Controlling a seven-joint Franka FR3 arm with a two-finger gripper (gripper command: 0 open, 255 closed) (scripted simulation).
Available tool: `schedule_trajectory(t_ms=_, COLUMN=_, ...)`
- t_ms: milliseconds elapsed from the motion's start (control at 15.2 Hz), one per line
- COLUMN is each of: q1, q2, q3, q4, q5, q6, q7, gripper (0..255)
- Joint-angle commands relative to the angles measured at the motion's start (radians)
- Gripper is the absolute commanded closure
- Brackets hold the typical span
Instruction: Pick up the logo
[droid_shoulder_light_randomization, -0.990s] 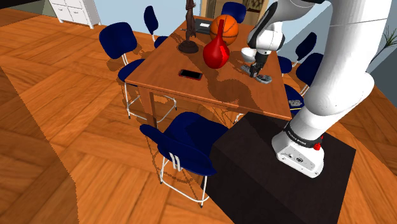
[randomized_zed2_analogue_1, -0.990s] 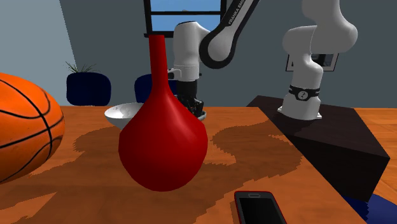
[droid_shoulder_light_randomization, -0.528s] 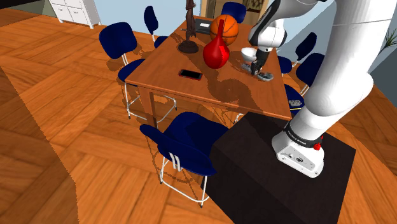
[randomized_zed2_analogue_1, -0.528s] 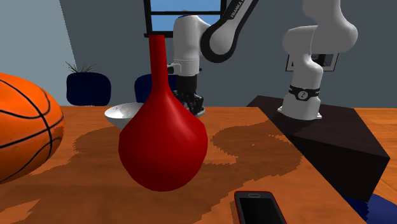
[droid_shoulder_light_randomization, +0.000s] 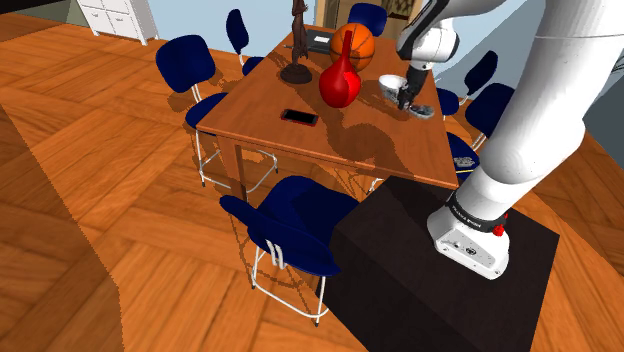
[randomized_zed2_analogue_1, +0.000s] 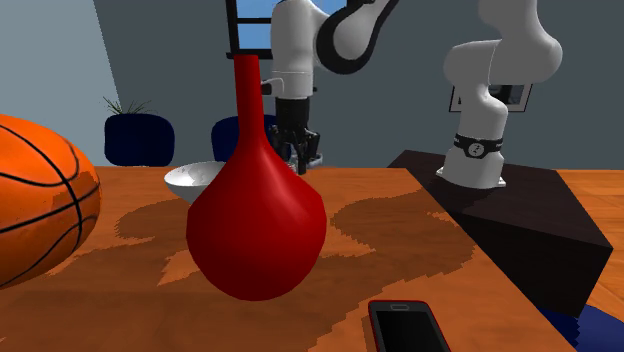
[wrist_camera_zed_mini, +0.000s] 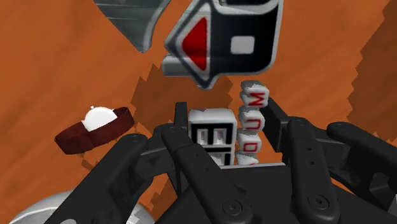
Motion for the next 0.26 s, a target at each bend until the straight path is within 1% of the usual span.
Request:
schedule_trajectory(t_ms=0, q1=0.008, q2=-0.025, q3=-0.012, q4=0.001, q5=-0.021, q6=-0.023, q7=0.012, gripper=255)
schedule_trajectory(t_ms=198, q1=0.012, q2=-0.038, q3=-0.017, q4=0.003, q5=-0.032, q6=-0.035, q7=0.02, gripper=255)
